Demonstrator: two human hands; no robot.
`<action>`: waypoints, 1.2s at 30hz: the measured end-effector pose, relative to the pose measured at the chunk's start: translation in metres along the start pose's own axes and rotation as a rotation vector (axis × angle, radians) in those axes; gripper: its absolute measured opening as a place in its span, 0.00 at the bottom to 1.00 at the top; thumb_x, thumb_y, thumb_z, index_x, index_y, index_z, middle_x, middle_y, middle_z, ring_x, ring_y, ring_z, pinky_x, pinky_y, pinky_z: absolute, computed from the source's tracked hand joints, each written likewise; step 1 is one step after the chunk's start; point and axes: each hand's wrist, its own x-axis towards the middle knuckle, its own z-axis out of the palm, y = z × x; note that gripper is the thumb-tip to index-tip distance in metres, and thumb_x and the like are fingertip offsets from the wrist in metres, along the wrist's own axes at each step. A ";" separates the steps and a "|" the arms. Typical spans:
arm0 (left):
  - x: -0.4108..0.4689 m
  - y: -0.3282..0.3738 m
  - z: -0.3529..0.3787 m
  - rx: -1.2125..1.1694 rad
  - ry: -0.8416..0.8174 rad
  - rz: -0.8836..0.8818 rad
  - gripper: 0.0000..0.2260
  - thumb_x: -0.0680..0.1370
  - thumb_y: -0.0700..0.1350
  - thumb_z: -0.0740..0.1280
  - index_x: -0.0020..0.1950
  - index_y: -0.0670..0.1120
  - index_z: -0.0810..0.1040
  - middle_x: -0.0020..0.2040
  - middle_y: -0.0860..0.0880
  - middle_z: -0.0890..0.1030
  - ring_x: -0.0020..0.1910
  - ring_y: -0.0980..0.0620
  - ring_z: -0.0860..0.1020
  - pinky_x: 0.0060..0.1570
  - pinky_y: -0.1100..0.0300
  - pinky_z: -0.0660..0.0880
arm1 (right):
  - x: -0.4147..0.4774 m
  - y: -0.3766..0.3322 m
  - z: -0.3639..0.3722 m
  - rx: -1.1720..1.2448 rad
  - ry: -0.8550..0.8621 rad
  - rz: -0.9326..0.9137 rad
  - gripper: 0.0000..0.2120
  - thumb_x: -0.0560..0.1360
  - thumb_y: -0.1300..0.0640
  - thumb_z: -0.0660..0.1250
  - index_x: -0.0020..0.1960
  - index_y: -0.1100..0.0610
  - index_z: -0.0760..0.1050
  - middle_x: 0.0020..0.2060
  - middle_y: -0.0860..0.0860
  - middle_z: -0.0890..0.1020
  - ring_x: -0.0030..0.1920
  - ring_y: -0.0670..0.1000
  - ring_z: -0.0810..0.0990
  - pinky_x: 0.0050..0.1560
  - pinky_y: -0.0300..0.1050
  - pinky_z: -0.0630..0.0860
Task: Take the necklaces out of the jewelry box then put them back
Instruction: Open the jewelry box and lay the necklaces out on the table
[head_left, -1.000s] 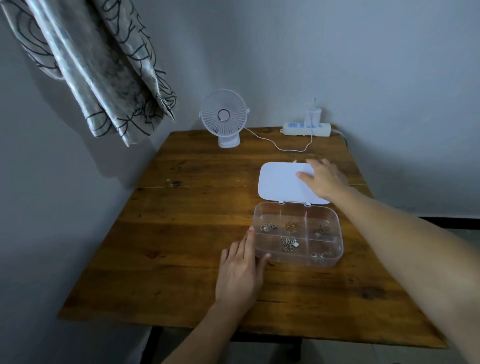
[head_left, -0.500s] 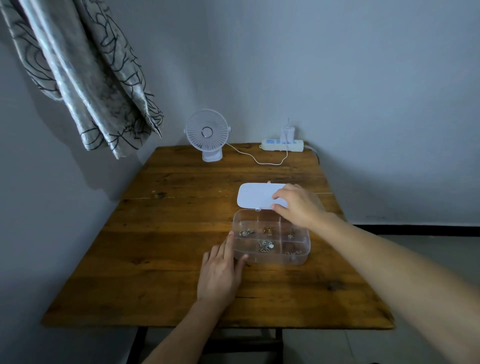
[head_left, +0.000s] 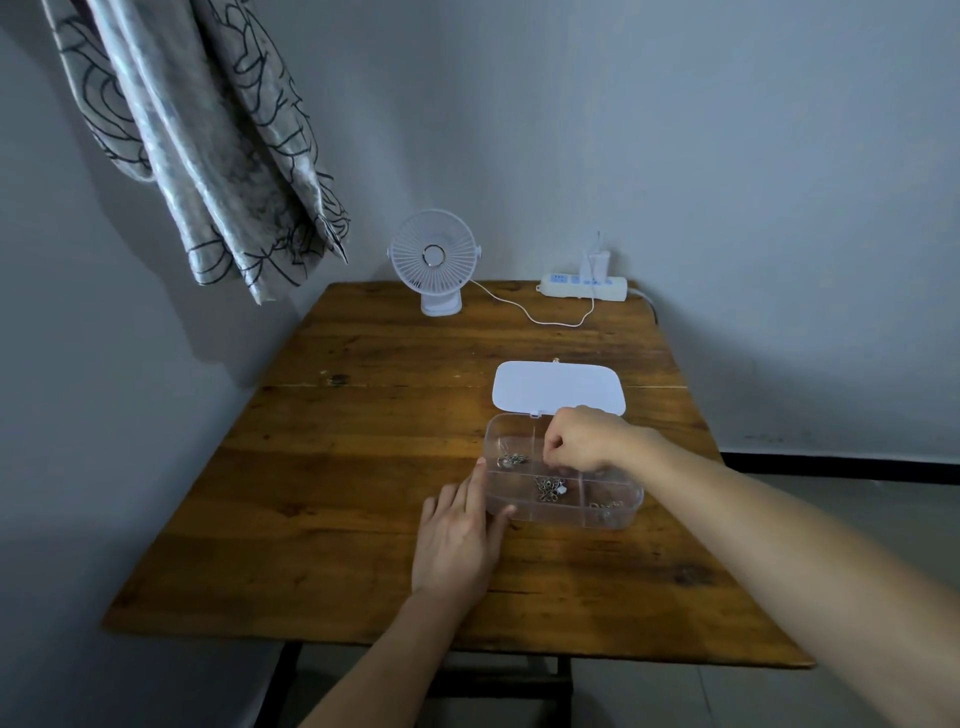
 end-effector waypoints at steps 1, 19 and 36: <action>0.000 0.000 0.000 -0.002 0.003 0.001 0.29 0.80 0.62 0.50 0.77 0.49 0.53 0.66 0.52 0.74 0.64 0.54 0.70 0.66 0.57 0.62 | -0.001 0.000 0.000 -0.003 -0.012 -0.005 0.10 0.74 0.58 0.64 0.42 0.54 0.84 0.39 0.47 0.85 0.43 0.50 0.82 0.42 0.46 0.78; 0.000 0.001 0.001 0.004 0.012 -0.020 0.29 0.80 0.61 0.51 0.77 0.50 0.53 0.66 0.52 0.74 0.65 0.54 0.70 0.66 0.58 0.62 | -0.031 0.017 0.013 0.052 0.238 -0.077 0.07 0.73 0.57 0.71 0.50 0.51 0.83 0.45 0.47 0.84 0.43 0.45 0.80 0.42 0.38 0.74; 0.013 0.023 -0.015 0.061 -0.058 -0.007 0.27 0.79 0.61 0.57 0.75 0.51 0.60 0.66 0.51 0.74 0.65 0.51 0.70 0.64 0.53 0.66 | -0.108 0.013 -0.045 0.625 0.476 -0.106 0.09 0.71 0.63 0.73 0.40 0.49 0.80 0.37 0.46 0.83 0.38 0.45 0.80 0.45 0.40 0.76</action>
